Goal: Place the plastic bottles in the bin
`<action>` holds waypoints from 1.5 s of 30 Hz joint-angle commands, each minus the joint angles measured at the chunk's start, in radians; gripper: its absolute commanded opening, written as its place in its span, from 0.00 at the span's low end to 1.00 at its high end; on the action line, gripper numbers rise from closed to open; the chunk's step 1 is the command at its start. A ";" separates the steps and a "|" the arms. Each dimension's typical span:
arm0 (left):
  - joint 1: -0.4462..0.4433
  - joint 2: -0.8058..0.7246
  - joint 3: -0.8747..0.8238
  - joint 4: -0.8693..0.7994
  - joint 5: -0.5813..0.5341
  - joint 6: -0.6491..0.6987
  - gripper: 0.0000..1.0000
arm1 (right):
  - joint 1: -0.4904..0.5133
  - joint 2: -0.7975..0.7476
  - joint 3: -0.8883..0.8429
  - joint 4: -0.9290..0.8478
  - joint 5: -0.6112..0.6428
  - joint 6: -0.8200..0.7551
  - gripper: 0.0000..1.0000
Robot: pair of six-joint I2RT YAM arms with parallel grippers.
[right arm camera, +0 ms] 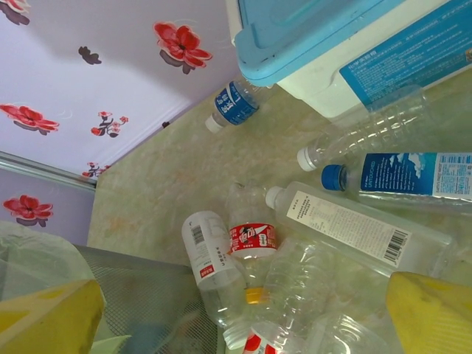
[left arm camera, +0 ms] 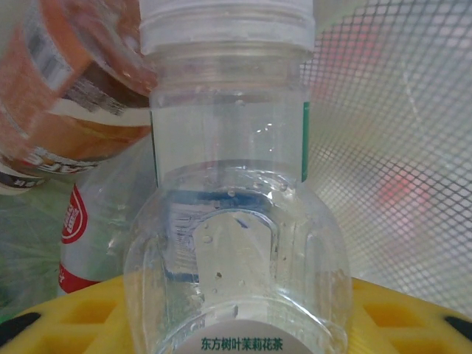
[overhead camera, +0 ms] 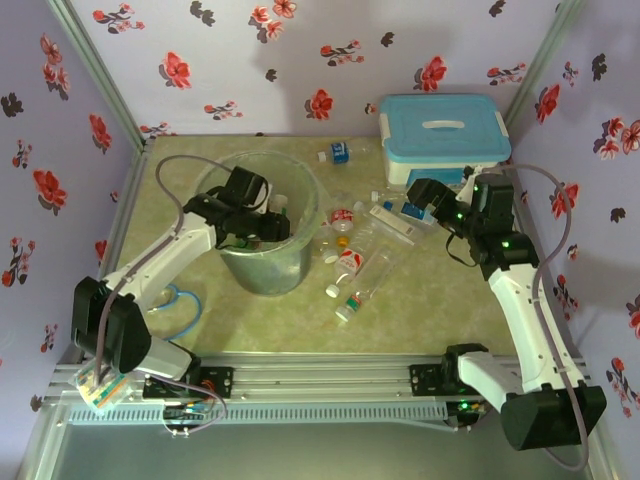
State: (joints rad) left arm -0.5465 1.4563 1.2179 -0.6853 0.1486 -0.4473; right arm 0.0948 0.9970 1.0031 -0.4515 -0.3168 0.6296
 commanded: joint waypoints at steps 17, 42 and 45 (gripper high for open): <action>-0.035 -0.020 0.032 0.019 -0.027 0.004 0.81 | -0.011 0.035 -0.007 -0.032 0.029 -0.036 0.99; -0.050 -0.134 0.202 -0.112 -0.069 0.038 0.86 | -0.048 0.630 0.364 -0.523 0.397 -1.244 0.98; -0.052 -0.145 0.195 -0.103 -0.069 0.034 0.87 | -0.089 0.670 0.369 -0.483 0.335 -1.281 0.92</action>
State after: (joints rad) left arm -0.5911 1.3418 1.3869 -0.7738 0.0959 -0.4347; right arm 0.0399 1.6470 1.3396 -0.8917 0.0200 -0.5083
